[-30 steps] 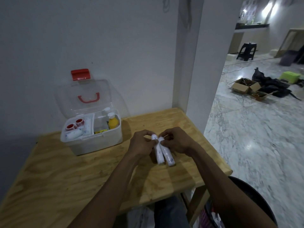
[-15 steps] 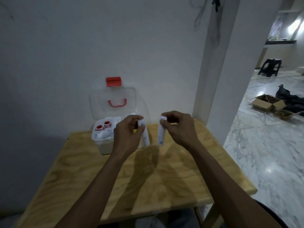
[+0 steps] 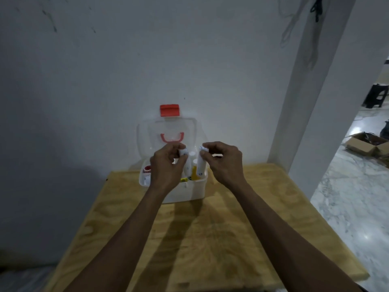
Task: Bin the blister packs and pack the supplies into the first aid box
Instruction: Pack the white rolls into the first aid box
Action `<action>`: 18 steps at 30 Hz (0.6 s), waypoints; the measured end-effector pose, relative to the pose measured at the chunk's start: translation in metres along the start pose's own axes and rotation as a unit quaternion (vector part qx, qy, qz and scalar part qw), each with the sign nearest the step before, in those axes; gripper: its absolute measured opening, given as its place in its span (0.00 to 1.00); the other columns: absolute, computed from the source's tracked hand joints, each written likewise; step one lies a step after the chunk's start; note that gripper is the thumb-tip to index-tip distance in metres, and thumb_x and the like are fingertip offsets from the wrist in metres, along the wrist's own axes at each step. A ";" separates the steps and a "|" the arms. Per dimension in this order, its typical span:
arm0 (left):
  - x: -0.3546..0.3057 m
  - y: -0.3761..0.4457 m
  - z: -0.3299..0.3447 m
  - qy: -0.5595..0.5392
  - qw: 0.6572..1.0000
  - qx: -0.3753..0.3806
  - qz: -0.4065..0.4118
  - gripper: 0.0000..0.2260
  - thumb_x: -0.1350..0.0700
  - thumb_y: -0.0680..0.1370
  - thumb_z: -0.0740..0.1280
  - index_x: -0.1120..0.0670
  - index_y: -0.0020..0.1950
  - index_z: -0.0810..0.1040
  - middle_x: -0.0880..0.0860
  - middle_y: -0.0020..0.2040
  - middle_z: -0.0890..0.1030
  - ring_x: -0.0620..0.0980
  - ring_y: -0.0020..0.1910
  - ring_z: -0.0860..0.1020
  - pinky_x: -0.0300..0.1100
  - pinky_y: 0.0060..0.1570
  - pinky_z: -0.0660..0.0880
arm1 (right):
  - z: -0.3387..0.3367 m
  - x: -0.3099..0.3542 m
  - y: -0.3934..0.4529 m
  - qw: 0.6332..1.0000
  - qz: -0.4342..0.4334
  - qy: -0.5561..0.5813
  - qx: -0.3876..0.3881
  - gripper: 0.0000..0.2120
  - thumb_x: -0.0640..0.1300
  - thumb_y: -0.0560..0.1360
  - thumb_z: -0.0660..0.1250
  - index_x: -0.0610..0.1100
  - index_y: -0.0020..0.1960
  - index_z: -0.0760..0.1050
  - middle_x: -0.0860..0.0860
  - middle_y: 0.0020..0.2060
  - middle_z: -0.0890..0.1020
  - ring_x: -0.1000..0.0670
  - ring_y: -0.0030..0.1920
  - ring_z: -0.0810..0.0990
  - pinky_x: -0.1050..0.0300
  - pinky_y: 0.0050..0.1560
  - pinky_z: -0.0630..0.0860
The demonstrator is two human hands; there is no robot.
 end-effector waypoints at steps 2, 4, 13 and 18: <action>0.005 -0.002 0.007 0.015 1.000 0.018 0.007 0.08 0.63 0.72 0.73 0.54 0.49 0.82 0.44 0.41 0.82 0.40 0.40 0.81 0.31 0.40 0.75 | 0.004 -0.007 -0.001 1.000 0.007 -0.003 0.007 0.09 0.43 0.72 0.74 0.44 0.52 0.84 0.52 0.44 0.86 0.60 0.42 0.82 0.69 0.42 0.78; 0.011 -0.005 0.014 0.022 0.999 0.044 0.002 0.08 0.63 0.72 0.73 0.54 0.48 0.82 0.44 0.41 0.82 0.38 0.40 0.81 0.31 0.41 0.76 | 0.008 -0.013 -0.002 1.000 0.012 -0.011 0.014 0.09 0.42 0.72 0.74 0.44 0.52 0.84 0.51 0.44 0.86 0.58 0.42 0.82 0.70 0.42 0.78; 0.036 -0.014 0.029 0.077 0.988 0.128 -0.046 0.08 0.61 0.73 0.74 0.54 0.52 0.82 0.51 0.48 0.85 0.46 0.46 0.82 0.42 0.48 0.81 | 0.022 -0.039 -0.011 0.995 0.036 -0.062 0.073 0.09 0.44 0.71 0.74 0.46 0.52 0.85 0.52 0.45 0.87 0.58 0.42 0.82 0.64 0.45 0.78; 0.033 -0.016 0.032 0.128 0.979 0.158 -0.013 0.07 0.60 0.75 0.72 0.57 0.53 0.83 0.52 0.50 0.85 0.44 0.46 0.81 0.30 0.44 0.73 | 0.027 -0.045 -0.018 0.988 0.055 -0.094 0.113 0.12 0.45 0.72 0.73 0.45 0.55 0.84 0.50 0.51 0.86 0.54 0.50 0.82 0.63 0.51 0.73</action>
Point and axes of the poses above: each hand's wrist, its own y-axis towards the middle knuckle, its own z-axis out of the palm, x = y × z, the point moved 5 cm from there along y, towards the middle knuckle
